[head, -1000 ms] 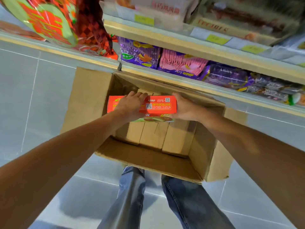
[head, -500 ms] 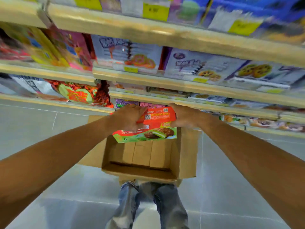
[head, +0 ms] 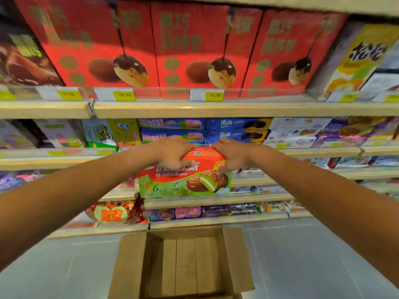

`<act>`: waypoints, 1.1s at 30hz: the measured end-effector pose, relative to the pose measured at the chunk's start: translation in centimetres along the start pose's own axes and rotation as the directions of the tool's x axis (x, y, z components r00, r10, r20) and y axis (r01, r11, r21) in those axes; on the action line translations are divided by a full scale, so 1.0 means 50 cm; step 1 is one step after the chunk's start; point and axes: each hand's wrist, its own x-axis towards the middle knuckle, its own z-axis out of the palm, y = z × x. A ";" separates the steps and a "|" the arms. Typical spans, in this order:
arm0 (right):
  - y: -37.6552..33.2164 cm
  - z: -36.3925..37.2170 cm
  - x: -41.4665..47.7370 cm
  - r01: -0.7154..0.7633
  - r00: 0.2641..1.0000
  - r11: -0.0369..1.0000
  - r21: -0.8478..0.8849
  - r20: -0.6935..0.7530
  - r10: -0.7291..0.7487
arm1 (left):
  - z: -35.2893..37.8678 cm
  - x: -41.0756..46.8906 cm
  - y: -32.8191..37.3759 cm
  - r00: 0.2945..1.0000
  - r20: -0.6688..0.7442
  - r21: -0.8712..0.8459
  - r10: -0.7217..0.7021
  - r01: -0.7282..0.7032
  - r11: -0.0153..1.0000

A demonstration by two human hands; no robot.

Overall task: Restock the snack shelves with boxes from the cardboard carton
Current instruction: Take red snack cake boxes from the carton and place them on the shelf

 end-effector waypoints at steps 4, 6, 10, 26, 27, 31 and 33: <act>-0.031 -0.150 -0.107 0.031 0.990 0.999 0.016 -0.136 -0.028 | -0.182 -0.034 0.037 0.996 -0.084 0.108 0.022 -0.013 0.994; -0.042 -0.225 -0.164 0.019 0.971 1.000 -0.019 -0.237 -0.023 | -0.273 -0.052 0.057 0.990 -0.134 0.129 0.034 -0.016 0.992; -0.050 -0.341 -0.258 -0.018 0.925 0.995 -0.096 -0.378 -0.020 | -0.421 -0.078 0.093 0.977 -0.211 0.127 0.039 -0.013 0.992; -0.008 -0.578 -0.465 -0.252 0.553 0.921 -0.296 -0.825 -0.113 | -0.760 -0.099 0.181 0.845 -0.535 0.100 -0.001 0.064 0.993; 0.005 -0.588 -0.466 -0.258 0.540 0.921 -0.290 -0.834 -0.112 | -0.771 -0.098 0.177 0.845 -0.534 0.114 -0.018 0.094 0.989; 0.064 -0.633 -0.475 -0.236 0.513 0.935 -0.264 -0.851 -0.111 | -0.809 -0.075 0.149 0.859 -0.494 0.041 -0.133 0.176 0.984; 0.086 -0.648 -0.474 -0.229 0.524 0.936 -0.268 -0.844 -0.114 | -0.816 -0.064 0.141 0.871 -0.466 0.023 -0.155 0.186 0.982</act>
